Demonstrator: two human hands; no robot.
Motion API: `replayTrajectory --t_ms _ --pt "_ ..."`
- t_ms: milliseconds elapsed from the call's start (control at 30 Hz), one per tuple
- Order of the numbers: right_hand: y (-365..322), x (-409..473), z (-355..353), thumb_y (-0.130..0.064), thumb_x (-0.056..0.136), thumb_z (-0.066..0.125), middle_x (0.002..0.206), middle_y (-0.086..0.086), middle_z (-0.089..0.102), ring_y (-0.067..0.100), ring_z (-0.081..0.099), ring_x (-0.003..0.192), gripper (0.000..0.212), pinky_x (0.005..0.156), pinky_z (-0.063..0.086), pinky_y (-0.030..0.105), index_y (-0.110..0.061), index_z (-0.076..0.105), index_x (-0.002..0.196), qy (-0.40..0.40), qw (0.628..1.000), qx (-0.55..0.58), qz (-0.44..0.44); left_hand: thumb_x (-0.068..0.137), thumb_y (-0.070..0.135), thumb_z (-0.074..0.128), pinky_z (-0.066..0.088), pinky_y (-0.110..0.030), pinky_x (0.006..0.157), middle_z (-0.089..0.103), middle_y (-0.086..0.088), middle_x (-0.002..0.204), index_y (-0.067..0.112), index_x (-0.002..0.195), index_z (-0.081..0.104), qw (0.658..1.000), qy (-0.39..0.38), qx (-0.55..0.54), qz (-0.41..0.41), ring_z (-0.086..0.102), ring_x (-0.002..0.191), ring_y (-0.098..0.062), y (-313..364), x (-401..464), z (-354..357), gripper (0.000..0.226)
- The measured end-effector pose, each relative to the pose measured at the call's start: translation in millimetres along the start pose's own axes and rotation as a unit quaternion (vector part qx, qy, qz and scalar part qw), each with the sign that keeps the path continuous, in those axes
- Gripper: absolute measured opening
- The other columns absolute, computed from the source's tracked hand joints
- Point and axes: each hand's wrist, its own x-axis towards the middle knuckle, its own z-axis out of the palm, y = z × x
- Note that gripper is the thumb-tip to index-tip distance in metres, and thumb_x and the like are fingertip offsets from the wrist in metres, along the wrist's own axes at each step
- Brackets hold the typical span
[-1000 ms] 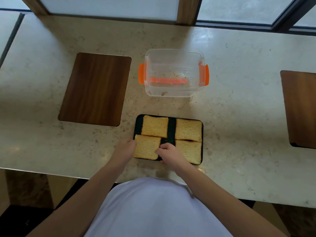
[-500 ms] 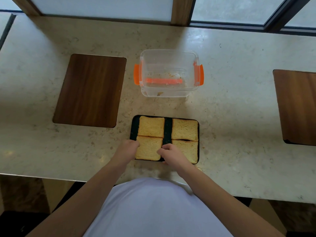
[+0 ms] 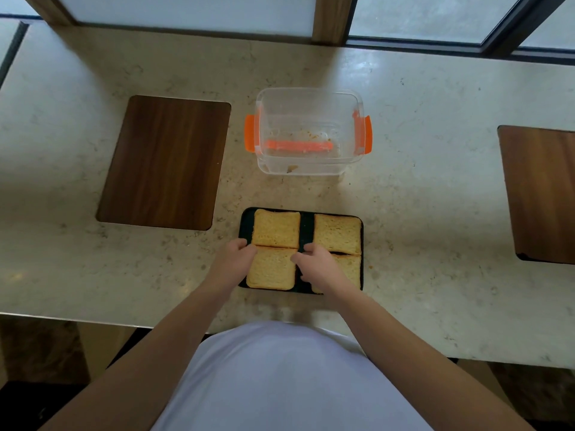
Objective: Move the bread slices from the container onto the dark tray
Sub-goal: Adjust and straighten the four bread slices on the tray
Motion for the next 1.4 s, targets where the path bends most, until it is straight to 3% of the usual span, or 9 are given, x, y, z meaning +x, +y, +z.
replayTrajectory --t_ms 33,67,100,133,367,900,1167,1333,1400 --pt "-3 2 0 -0.028 0.093 0.057 0.088 -0.015 0.050 0.006 0.056 0.080 0.067 0.084 0.055 0.035 -0.013 0.031 0.152 0.001 1.000 0.002 0.001 0.091 0.018 0.048 0.031 -0.031 0.064 0.045 0.001 0.070 0.016 0.076 0.054 1.000 0.005 0.017 0.002 0.043 0.062 -0.013 5 0 1 0.017" --pt "-6 4 0 -0.028 0.092 0.057 0.088 -0.014 0.049 0.006 0.055 0.079 0.068 0.085 0.055 0.036 -0.013 0.030 0.153 0.002 1.000 0.005 0.003 0.093 0.020 0.049 0.032 -0.030 0.063 0.048 0.003 0.073 -0.003 0.108 0.030 1.000 0.017 0.021 0.000 0.046 0.063 -0.011 8 3 2 0.033" --pt "-9 6 0 -0.028 0.092 0.057 0.088 -0.013 0.049 0.006 0.055 0.078 0.069 0.084 0.055 0.036 -0.013 0.029 0.153 0.003 1.000 0.006 0.007 0.093 0.020 0.050 0.033 -0.030 0.063 0.048 0.004 0.075 0.028 0.086 0.031 1.000 0.016 0.026 -0.005 0.046 0.064 -0.011 11 5 3 0.021" --pt "-12 7 1 -0.029 0.092 0.057 0.090 -0.012 0.049 0.007 0.055 0.080 0.069 0.084 0.055 0.036 -0.014 0.029 0.153 0.003 1.000 0.007 0.010 0.092 0.020 0.050 0.031 -0.031 0.065 0.045 0.002 0.074 0.024 0.079 0.049 1.000 0.018 0.024 -0.005 0.044 0.064 -0.013 15 7 4 0.014" --pt "-23 11 8 -0.027 0.084 0.058 0.123 0.021 0.061 0.036 0.058 0.113 0.053 0.095 0.051 0.059 -0.001 0.047 0.130 0.021 0.999 -0.018 0.020 0.085 0.017 0.049 0.022 -0.033 0.057 0.032 0.004 0.057 0.022 0.059 0.030 0.999 0.008 0.039 -0.028 0.033 0.054 -0.014 25 16 7 0.033" --pt "-16 21 10 -0.028 0.090 0.058 0.097 -0.005 0.059 0.010 0.059 0.087 0.061 0.088 0.057 0.042 -0.011 0.041 0.146 0.006 1.000 -0.011 -0.004 0.083 0.020 0.051 0.024 -0.033 0.059 0.033 0.007 0.052 0.024 0.056 0.033 0.998 -0.003 0.063 -0.026 0.035 0.053 -0.013 24 21 -2 0.032" --pt "-16 19 8 -0.027 0.091 0.056 0.107 -0.001 0.060 0.017 0.060 0.095 0.050 0.092 0.055 0.051 -0.007 0.049 0.136 0.014 1.000 -0.020 -0.007 0.085 0.018 0.052 0.022 -0.032 0.058 0.032 0.006 0.053 0.024 0.054 0.032 0.997 -0.001 0.073 -0.019 0.033 0.052 -0.013 24 24 1 0.037" --pt "-12 22 4 -0.030 0.090 0.056 0.083 -0.004 0.056 0.012 0.055 0.073 0.058 0.078 0.056 0.040 -0.001 0.046 0.139 0.020 0.998 -0.050 -0.019 0.090 0.019 0.055 0.034 -0.028 0.060 0.051 0.010 0.079 0.023 0.089 0.054 0.983 0.051 0.165 0.062 0.048 0.067 -0.009 31 20 8 0.004" --pt "-10 22 -4 -0.030 0.090 0.056 0.086 -0.001 0.058 0.012 0.053 0.075 0.057 0.071 0.057 0.038 0.002 0.048 0.136 0.038 0.997 -0.053 -0.035 0.091 0.021 0.057 0.040 -0.027 0.071 0.055 0.006 0.105 0.017 0.113 0.058 0.968 0.089 0.204 0.115 0.054 0.088 -0.010 34 16 19 0.023"
